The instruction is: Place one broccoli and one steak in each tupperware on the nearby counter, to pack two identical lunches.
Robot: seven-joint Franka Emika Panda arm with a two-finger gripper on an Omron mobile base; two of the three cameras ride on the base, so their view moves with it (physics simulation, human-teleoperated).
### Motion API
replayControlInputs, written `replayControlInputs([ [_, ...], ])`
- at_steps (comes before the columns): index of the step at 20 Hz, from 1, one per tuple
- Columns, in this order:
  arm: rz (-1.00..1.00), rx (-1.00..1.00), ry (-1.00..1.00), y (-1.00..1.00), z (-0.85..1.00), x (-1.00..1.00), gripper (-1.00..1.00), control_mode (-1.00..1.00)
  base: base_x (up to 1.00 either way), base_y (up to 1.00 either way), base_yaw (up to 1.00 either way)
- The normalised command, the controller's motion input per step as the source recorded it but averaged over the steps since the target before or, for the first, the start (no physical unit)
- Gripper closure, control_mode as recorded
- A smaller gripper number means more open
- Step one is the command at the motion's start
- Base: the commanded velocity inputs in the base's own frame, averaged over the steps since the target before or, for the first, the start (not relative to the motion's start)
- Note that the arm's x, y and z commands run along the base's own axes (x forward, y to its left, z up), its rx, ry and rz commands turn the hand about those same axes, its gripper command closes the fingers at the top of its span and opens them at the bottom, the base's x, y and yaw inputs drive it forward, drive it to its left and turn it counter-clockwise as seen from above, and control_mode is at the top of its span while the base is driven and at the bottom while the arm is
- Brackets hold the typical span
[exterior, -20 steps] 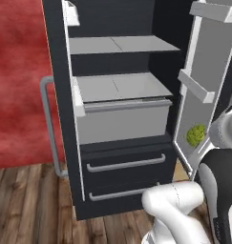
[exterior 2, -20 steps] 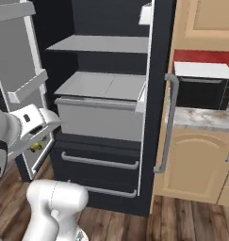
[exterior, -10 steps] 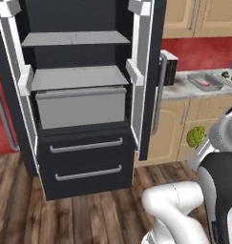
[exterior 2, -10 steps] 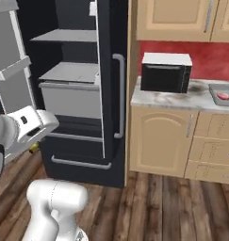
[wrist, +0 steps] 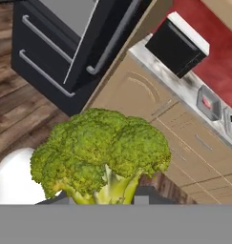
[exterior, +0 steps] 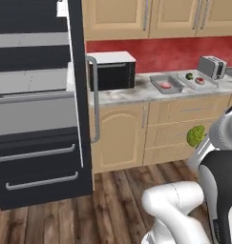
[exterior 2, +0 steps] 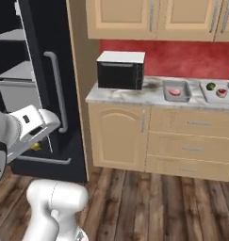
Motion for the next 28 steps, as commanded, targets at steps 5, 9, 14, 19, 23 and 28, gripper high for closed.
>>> replayControlInputs([
  [5,0.0,0.0,0.0,0.0,0.0,0.0,1.0,1.0,0.03,-1.0,-0.13],
  [9,0.0,0.0,0.0,0.0,0.0,0.0,1.0,1.0,0.36,-0.97,-0.13],
  [14,0.0,0.0,0.0,0.0,0.0,0.0,1.0,1.0,0.94,-0.53,-0.03],
  [19,0.0,0.0,0.0,0.0,0.0,0.0,1.0,1.0,1.0,-0.33,0.0],
  [23,0.0,0.0,0.0,0.0,0.0,0.0,1.0,1.0,1.0,0.0,0.0],
  [28,0.0,0.0,0.0,0.0,0.0,0.0,1.0,1.0,1.0,0.02,0.0],
])
